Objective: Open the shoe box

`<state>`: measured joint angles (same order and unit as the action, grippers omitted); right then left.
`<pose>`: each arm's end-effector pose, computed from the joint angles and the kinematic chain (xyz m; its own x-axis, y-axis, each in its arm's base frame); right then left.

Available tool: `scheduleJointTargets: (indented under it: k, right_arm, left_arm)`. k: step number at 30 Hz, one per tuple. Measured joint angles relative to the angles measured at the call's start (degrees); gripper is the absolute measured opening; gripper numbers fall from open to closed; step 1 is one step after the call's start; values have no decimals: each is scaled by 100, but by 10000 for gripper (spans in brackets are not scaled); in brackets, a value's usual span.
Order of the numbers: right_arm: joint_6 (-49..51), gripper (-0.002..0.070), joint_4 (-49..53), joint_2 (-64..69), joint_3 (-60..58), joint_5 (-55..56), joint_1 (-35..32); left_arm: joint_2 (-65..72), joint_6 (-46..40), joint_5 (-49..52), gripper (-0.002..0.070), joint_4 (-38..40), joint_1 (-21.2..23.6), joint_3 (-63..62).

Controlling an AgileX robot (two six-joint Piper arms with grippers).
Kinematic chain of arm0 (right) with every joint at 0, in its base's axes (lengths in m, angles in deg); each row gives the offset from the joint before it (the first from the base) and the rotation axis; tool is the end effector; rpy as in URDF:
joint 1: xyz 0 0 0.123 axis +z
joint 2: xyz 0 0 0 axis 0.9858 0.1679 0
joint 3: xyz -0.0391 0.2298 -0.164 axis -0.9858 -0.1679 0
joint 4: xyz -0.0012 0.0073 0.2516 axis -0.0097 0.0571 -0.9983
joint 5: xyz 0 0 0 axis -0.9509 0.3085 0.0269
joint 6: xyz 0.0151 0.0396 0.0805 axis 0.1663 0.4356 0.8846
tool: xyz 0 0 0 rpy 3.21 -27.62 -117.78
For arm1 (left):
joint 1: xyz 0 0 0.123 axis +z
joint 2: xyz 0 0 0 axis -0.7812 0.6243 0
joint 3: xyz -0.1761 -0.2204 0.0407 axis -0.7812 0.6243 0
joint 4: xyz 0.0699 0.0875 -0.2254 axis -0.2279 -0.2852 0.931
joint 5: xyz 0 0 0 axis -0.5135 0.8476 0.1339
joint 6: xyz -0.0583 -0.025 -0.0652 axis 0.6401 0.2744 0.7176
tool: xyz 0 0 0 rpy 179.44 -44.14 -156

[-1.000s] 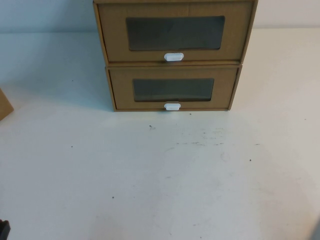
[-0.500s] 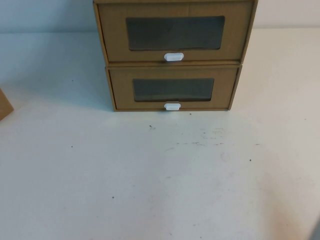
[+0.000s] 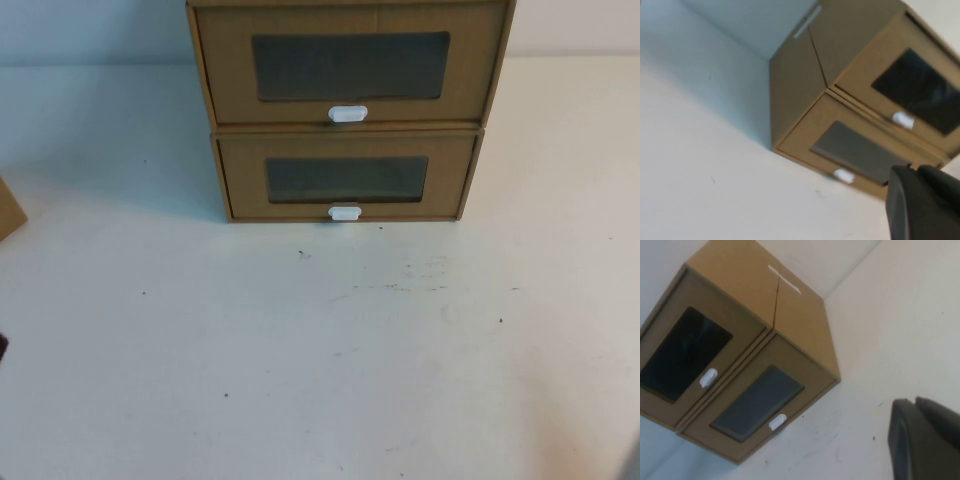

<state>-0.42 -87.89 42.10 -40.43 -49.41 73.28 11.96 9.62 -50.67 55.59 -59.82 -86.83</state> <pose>0.0553 0.0188 0.1894 -0.1800 0.7530 -0.6329 -0.0323 0.6386 0.7689 0.0668 -0.0215 0.2633 -0.2107 -0.5074 -0.8355 0.1856 0.8184 -0.5438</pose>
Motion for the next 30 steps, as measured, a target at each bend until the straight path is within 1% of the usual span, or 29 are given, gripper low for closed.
scheduleJointTargets:
  k: [3,6,9,12,15,18,21,23,27,30]
  right_arm:
    - [-178,-20,23,0,0,-64,0]
    - [-237,-20,33,0,0,-52,0]
    - [-253,-20,-21,0,0,114,0]
    - [-257,-20,-380,0,0,284,0]
    - [-333,-20,-464,0,0,251,0]
    - [-654,-20,-452,0,0,43,0]
    - [-806,-20,-452,0,0,-42,0]
    - [-832,-20,-452,0,0,-56,0]
    - [-854,-20,-452,0,0,-136,0]
    - [-864,-20,-452,0,0,-299,0]
  left_arm:
    - [1297,-232,880,-6,-1256,0,-1566]
    - [2596,-311,1652,-6,-2233,0,-3100]
    - [3637,-537,2130,-6,-2650,0,-4482]
    - [4544,-822,2398,-6,-2746,0,-5764]
    - [5360,-1034,2656,-6,-2755,0,-6824]
    - [6046,-1153,2767,-6,-2769,0,-7709]
    - [6721,-1252,2810,-6,-2543,0,-8471]
    - [7213,-1444,2826,-6,-2198,0,-8978]
    - [8201,-1873,2867,-6,-1113,0,-9910]
    - [8924,-2194,3030,-6,-476,0,-10607]
